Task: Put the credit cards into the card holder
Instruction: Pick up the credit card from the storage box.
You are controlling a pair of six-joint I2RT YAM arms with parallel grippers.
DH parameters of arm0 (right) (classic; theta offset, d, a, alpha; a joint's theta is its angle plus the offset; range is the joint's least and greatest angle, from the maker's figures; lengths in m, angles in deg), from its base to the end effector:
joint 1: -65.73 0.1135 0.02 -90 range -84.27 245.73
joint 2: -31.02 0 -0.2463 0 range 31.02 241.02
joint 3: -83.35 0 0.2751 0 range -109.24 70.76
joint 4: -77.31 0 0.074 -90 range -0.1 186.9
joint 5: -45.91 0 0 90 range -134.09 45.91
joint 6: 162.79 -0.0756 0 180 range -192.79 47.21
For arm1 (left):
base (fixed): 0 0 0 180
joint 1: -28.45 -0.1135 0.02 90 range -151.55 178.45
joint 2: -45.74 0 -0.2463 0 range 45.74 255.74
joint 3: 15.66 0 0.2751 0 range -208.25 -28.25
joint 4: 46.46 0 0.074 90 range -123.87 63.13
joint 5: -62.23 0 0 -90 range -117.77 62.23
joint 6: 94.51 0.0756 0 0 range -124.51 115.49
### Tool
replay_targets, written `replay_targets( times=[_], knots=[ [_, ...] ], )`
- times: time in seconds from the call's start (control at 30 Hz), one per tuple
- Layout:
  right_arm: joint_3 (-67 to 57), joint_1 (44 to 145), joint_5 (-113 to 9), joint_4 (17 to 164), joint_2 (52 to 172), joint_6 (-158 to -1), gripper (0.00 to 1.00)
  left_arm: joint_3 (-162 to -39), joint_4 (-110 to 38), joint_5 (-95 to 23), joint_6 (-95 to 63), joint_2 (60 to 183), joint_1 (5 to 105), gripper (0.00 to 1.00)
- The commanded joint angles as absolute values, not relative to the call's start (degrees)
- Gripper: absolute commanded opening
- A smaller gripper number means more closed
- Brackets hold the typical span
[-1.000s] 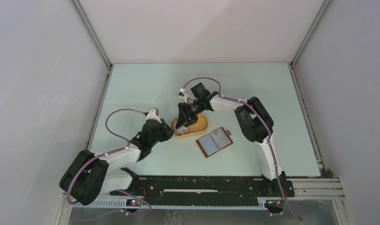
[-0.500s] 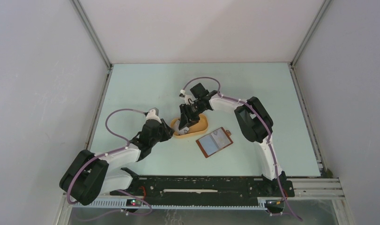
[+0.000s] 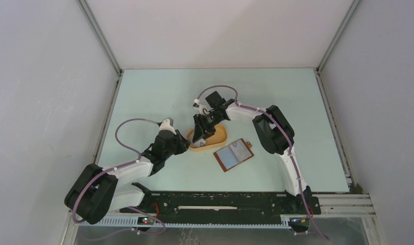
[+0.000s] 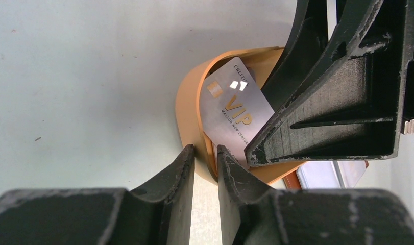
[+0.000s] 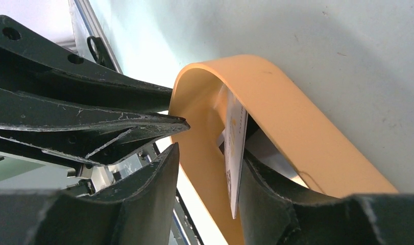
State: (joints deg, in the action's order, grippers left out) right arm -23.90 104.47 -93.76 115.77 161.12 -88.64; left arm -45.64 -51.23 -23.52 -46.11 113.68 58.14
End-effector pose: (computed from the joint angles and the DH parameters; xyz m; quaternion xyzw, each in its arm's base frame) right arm 0.3470 0.3523 0.0872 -0.2765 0.8411 0.4647 0.0132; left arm 0.2368 -0.1286 0.0908 -0.1087 0.8724 -0.2505 0.4053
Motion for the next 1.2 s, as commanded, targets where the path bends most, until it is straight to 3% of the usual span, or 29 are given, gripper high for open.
replay_targets(
  times=[0.0,0.17,0.87,1.17],
  knots=[
    [-26.1,104.37,-95.27,116.34,161.61,-88.88,0.51,-47.1,-52.05,-24.69,-46.08,112.96,58.24,0.27],
    [-25.59,103.08,-96.74,117.05,159.78,-88.09,0.43,-47.06,-51.69,-24.4,-46.04,112.63,58.24,0.27],
    [-21.87,98.82,-99.2,117.38,156.8,-87.33,0.36,-47.58,-50.78,-24.01,-45.73,112.49,58.24,0.27],
    [-21.05,98.03,-99.97,117.13,156.9,-87.97,0.24,-47.65,-50.37,-24.02,-45.64,112.4,58.22,0.27]
  ],
)
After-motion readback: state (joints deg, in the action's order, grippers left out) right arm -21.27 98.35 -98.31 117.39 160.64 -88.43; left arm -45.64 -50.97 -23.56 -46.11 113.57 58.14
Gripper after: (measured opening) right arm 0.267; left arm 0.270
